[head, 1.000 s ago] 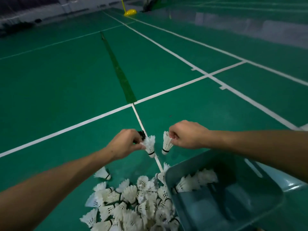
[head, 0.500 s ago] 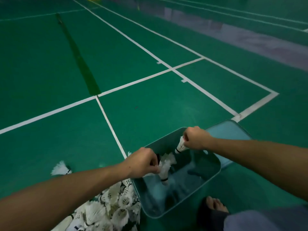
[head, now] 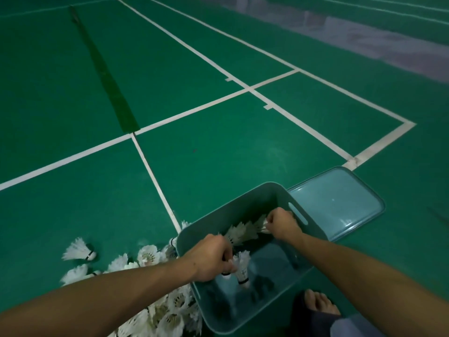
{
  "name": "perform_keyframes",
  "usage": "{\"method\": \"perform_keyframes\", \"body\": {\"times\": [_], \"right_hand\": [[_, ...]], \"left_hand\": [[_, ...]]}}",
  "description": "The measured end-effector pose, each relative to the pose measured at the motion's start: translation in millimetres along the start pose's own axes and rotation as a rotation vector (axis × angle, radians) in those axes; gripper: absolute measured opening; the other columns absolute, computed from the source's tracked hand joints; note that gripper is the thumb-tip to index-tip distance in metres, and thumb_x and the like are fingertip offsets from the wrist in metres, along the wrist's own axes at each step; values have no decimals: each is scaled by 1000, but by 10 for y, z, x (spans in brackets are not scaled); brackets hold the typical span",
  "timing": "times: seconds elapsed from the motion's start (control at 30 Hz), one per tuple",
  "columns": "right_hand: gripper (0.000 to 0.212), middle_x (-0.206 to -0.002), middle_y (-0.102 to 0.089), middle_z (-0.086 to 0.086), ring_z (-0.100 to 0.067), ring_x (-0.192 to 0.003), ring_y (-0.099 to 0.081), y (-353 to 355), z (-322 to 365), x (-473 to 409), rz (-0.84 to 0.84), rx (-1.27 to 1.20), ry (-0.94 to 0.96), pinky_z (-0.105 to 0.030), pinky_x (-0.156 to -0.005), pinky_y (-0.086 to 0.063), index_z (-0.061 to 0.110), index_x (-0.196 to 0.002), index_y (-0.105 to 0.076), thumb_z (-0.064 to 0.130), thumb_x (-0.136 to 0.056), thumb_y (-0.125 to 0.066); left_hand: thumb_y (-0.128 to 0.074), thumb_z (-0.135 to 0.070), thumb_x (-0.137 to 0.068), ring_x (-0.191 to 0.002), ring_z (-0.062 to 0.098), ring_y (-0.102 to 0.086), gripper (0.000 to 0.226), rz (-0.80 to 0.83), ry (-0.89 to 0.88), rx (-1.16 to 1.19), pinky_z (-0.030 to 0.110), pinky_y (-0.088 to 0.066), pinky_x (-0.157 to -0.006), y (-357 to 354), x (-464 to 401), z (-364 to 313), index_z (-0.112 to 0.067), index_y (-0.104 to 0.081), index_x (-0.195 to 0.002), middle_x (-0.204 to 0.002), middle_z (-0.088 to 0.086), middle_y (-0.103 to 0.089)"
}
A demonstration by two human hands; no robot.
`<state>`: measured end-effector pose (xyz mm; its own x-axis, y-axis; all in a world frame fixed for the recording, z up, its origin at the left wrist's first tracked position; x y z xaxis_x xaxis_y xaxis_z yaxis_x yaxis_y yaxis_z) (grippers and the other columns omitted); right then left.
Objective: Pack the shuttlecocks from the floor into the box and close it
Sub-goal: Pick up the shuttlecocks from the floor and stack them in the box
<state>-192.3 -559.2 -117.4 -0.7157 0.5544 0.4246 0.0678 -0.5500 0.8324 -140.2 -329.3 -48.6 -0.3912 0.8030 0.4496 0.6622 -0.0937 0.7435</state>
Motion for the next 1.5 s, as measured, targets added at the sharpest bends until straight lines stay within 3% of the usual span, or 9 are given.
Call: {"method": "perform_keyframes", "body": {"times": [0.37, 0.57, 0.67, 0.83, 0.97, 1.07, 1.23, 1.37, 1.5], "right_hand": [[10, -108, -66, -14, -29, -100, -65, -333, -66, -262, 108, -182, -99, -42, -93, -57, 8, -103, -63, 7, -94, -68], [19, -106, -71, -12, -24, -97, -67, -138, -62, -119, 123, -153, -78, -34, -84, -55, 4, -111, -70, 12, -93, -72], [22, -108, -72, -6, -15, -90, -65, 104, 114, 81, 144, -59, 49, -23, -76, -51, 8, -115, -73, 9, -93, -71], [43, -117, -69, 0, -14, -103, -69, 406, 737, 709, 359, -98, 444, -31, -95, -58, 15, -123, -67, 11, -83, -81], [25, -97, -70, 10, -3, -81, -66, 361, 952, 1062, 389, 96, 604, -23, -77, -57, 25, -104, -72, 32, -84, -84], [12, -81, -64, 11, -1, -67, -56, 362, 998, 1182, 352, 181, 687, -14, -63, -46, 25, -89, -71, 32, -88, -80], [13, -86, -74, 3, -15, -79, -68, 247, 922, 1184, 424, 149, 617, -32, -73, -57, 21, -87, -77, 31, -84, -85], [11, -81, -76, 5, -14, -74, -71, 53, 836, 1126, 426, 142, 508, -30, -70, -60, 25, -81, -78, 33, -83, -85], [8, -81, -79, -5, -24, -77, -76, -369, 691, 998, 452, 213, 330, -43, -75, -64, 14, -83, -81, 19, -78, -84]], "left_hand": [[-77, -40, -94, -73, 8, -71, 26, -6, 25, 79, 31, -59, -67, 79, 42, 69, -14, -75, -87, -84, -3, -77], [-75, -43, -94, -74, 15, -66, 28, -37, -3, 42, 33, -54, -68, 168, 30, -13, -17, -68, -84, -84, 0, -71], [-76, -43, -93, -71, 15, -62, 31, -60, -29, 37, 32, -50, -63, 231, 44, -73, -15, -68, -86, -82, 2, -70], [-78, -42, -92, -68, 13, -59, 30, -66, -71, 31, 28, -44, -59, 291, 97, -155, -15, -67, -85, -80, 1, -68], [-81, -39, -90, -61, 13, -55, 29, -83, -76, 60, 30, -44, -57, 332, 140, -197, -13, -70, -81, -73, 1, -66], [-87, -30, -84, -75, 13, -64, 23, -57, -77, 75, 30, -52, -68, 372, 198, -157, -13, -75, -95, -87, -1, -73], [-82, -10, -85, -100, 23, -60, 44, -98, -67, -22, 35, -53, -79, 427, 259, -3, -15, -58, -122, -114, 7, -64], [-75, -7, -87, -104, 26, -65, 25, -116, -98, -111, 40, -56, -82, 439, 222, 64, -11, -68, -110, -109, 7, -71], [-78, -18, -86, -98, 22, -65, 22, -103, -125, -198, 34, -46, -68, 425, 213, 2, -18, -71, -107, -105, 2, -74]]}}
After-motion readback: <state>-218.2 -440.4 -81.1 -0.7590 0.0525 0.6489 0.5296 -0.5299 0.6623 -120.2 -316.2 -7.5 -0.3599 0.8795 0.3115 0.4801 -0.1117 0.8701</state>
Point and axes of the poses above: each hand's wrist, its own x-axis away from the middle knuckle, its own y-axis out of the back of the hand, z = x × y, the point moved 6 cm from there along -x, towards the middle knuckle
